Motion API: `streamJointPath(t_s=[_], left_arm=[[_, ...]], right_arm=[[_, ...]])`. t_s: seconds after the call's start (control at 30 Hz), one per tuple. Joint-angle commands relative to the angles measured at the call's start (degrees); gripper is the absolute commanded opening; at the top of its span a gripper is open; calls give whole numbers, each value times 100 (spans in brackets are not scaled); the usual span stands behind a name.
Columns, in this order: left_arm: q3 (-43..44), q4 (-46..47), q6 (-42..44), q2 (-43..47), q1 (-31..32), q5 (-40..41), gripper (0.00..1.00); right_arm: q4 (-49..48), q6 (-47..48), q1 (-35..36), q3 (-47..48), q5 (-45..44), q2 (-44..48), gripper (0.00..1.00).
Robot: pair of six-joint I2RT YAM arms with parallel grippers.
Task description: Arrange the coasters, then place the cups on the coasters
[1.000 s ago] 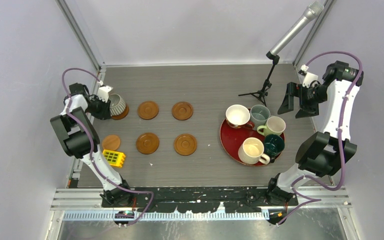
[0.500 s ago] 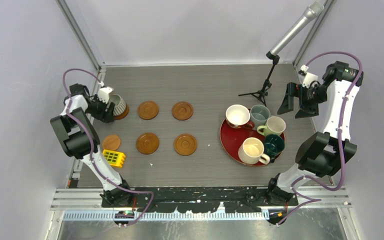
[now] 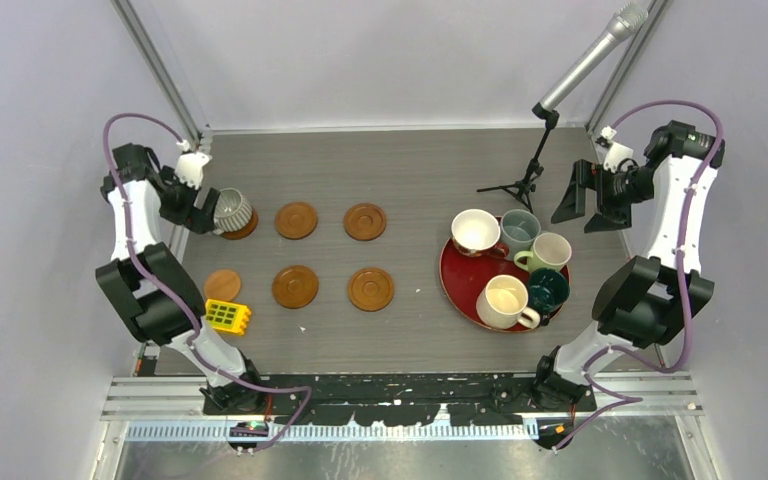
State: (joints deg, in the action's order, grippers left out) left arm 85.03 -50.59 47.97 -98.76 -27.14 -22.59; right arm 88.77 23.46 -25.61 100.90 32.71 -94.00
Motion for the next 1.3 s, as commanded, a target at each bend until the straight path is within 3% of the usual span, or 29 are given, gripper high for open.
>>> streamJointPath(t_s=[0.0, 0.2, 0.43, 0.73, 0.93, 1.1, 1.27], left_arm=[[487, -604, -323, 604, 49, -31, 93], [663, -1000, -371, 1078, 859, 194, 95], [538, -1054, -506, 1431, 2139, 297, 96], [531, -913, -958, 1433, 3332, 227, 97], [575, -895, -1004, 1371, 3711, 359, 97], [635, -876, -1104, 1342, 3776, 411, 97], [610, -860, -1208, 1368, 3831, 417, 97]], right_arm=[[-69, -105, -13, 207, 305, -147, 95], [-74, -68, -348, 507, 472, -574, 95], [-8, 441, -765, 613, -220, -921, 91], [-792, 236, -823, -382, -675, -779, 80], [-1174, 321, -823, -919, -925, -841, 72], [-1195, 588, -951, -1075, -1019, -898, 58], [-900, 1071, -1311, -1130, -769, -1032, 55]])
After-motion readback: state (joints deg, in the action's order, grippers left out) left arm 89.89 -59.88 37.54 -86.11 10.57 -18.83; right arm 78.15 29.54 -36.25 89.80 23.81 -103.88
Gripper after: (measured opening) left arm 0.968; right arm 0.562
